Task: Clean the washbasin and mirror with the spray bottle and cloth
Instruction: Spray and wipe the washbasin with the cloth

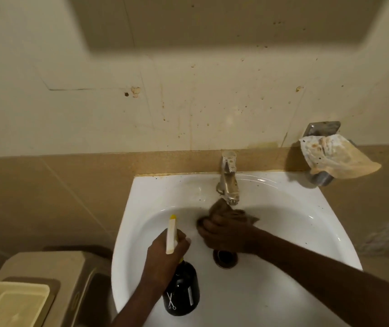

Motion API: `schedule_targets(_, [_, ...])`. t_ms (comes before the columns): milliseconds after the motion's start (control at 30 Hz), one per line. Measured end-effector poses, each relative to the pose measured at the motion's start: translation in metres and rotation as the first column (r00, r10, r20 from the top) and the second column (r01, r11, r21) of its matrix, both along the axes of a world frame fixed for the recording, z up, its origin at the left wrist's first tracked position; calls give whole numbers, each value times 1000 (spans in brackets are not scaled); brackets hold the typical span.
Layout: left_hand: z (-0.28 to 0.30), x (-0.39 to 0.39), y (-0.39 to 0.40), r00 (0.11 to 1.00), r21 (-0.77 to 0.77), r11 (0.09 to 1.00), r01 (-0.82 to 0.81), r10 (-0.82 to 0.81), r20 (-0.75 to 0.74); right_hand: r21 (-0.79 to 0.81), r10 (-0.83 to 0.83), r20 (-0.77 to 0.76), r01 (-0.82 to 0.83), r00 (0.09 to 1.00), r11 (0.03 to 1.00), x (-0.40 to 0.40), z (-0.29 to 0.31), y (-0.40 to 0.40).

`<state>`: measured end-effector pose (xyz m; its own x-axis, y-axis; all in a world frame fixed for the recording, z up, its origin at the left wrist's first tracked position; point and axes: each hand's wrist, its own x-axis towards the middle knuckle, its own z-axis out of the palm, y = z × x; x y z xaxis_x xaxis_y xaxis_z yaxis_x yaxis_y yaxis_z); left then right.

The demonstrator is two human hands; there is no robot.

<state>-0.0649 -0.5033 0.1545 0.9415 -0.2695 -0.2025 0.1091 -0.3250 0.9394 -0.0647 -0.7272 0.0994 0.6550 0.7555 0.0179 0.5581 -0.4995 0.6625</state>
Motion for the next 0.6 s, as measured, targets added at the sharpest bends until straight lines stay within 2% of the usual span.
schedule_targets(33, [0,1,1,999,29,999,20,-21,34,2,21,43,-22,999,1000,-5,-3,-9])
schedule_targets(100, [-1,2,3,997,69,997,30,-35,68,180,3,132,-27,991,983,-16,-10,-25])
schedule_targets(167, [-2,-1,0,993,80,994,74,-81,90,400,-186,121,123,975,908,-35,-19,-42])
schedule_targets(200, [-2,-5,-1,988,79,990,118,-125,94,461,-301,57,242,952,854,-44,-24,-48])
schedule_targets(233, [-3,-9,-3,980,72,983,169,-175,91,494,-414,-71,392,908,776,-52,-27,-49])
schedule_targets(300, [-3,-15,-3,968,64,970,233,-238,78,510,-580,-361,675,730,533,-65,-26,-35])
schedule_targets(333, [-3,-17,-4,965,64,967,246,-251,78,496,-618,-463,764,635,413,-70,-26,-23])
schedule_targets(367, [-2,-20,-4,963,63,965,254,-258,80,464,-624,-555,828,550,316,-75,-26,-9])
schedule_targets(433, [2,-24,-3,960,73,964,257,-264,95,432,-561,-673,872,481,229,-82,-21,24])
schedule_targets(500, [8,-28,-3,954,108,958,265,-276,113,395,-455,-775,898,440,195,-86,-15,42])
schedule_targets(567, [17,-30,-3,947,143,949,280,-297,122,313,-339,-871,934,355,175,-86,-16,39])
schedule_targets(600, [23,-30,-3,946,150,949,276,-296,131,312,-266,-904,942,334,125,-87,-11,38])
